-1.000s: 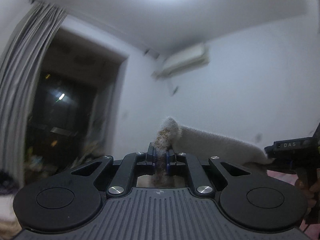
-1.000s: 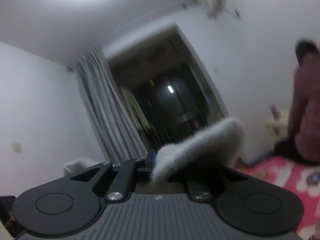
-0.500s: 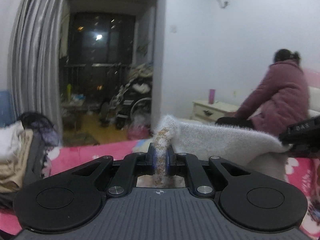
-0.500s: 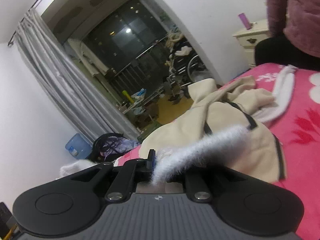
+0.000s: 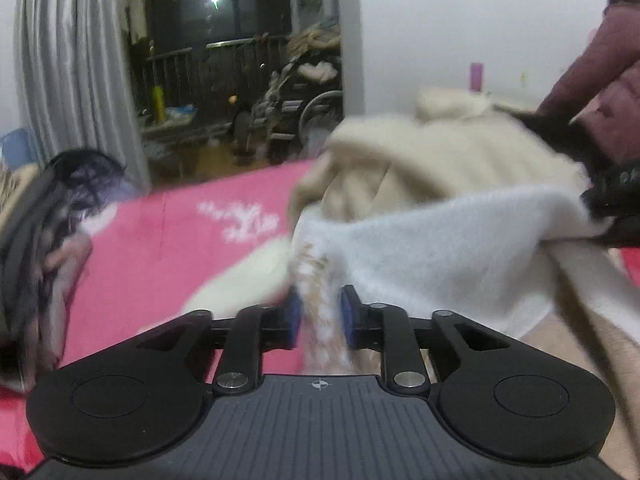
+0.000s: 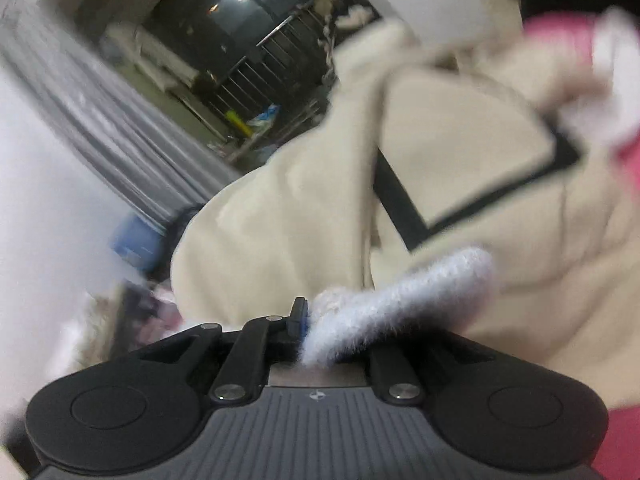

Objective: Fold clothes
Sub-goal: 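Lower the cardigan onto the bed and open both grippers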

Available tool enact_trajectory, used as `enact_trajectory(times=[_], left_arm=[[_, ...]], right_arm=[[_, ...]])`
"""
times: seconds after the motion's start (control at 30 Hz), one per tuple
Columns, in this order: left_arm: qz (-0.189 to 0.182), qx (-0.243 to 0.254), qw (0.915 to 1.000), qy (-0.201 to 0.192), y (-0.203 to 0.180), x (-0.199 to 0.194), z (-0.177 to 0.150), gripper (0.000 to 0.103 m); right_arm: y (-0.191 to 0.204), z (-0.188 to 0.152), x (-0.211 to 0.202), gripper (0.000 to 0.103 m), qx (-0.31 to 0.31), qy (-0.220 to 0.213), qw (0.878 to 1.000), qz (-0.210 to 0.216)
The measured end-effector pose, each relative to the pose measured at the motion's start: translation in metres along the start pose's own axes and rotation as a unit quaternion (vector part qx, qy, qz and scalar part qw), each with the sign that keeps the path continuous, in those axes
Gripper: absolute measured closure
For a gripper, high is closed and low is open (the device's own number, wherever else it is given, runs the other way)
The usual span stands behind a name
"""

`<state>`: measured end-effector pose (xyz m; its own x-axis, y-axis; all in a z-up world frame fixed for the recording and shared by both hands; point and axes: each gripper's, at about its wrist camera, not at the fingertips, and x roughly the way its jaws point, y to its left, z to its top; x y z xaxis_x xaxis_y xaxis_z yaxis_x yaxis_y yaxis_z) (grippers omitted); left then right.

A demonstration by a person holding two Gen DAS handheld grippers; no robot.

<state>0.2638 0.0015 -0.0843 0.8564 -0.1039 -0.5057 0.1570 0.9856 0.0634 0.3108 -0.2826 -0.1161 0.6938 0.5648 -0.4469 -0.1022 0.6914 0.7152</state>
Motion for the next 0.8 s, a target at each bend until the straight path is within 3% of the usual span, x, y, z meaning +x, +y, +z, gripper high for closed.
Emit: enact_trajectory(times=[0.1, 0.17, 0.2, 0.23, 0.27, 0.33, 0.4, 0.67, 0.8], left_arm=[[0.005, -0.004, 1.0000, 0.002, 0.004, -0.010, -0.002, 0.054], [0.006, -0.012, 0.9999, 0.009, 0.006, -0.018, 0.001, 0.046], [0.006, -0.016, 0.9998, 0.012, 0.008, -0.022, 0.003, 0.044], [0.006, -0.021, 0.9996, 0.016, 0.009, -0.026, 0.004, 0.044], [0.003, -0.029, 0.9994, 0.019, 0.011, -0.031, 0.006, 0.044], [-0.002, -0.047, 0.9988, 0.016, 0.016, -0.041, 0.008, 0.042], [0.001, -0.056, 0.9984, 0.012, 0.019, -0.048, 0.009, 0.035], [-0.018, -0.094, 0.9950, -0.028, 0.025, -0.093, 0.022, 0.035], [-0.041, -0.100, 0.9930, -0.047, 0.028, -0.134, 0.033, 0.035]], right_arm=[[-0.021, 0.002, -0.004, 0.093, 0.057, 0.013, 0.997, 0.045], [-0.024, 0.003, -0.014, 0.086, 0.082, 0.024, 0.995, 0.058], [-0.024, 0.003, -0.022, 0.073, 0.095, 0.026, 0.993, 0.068], [-0.024, 0.004, -0.030, 0.051, 0.106, 0.027, 0.991, 0.077], [-0.024, 0.003, -0.041, 0.043, 0.114, 0.021, 0.990, 0.083], [-0.023, 0.002, -0.063, 0.011, 0.120, 0.007, 0.989, 0.081], [-0.020, -0.001, -0.085, 0.009, 0.112, -0.002, 0.992, 0.065], [-0.009, -0.041, -0.199, 0.009, 0.113, -0.004, 0.992, 0.057], [0.014, -0.064, -0.282, 0.009, 0.112, -0.018, 0.992, 0.056]])
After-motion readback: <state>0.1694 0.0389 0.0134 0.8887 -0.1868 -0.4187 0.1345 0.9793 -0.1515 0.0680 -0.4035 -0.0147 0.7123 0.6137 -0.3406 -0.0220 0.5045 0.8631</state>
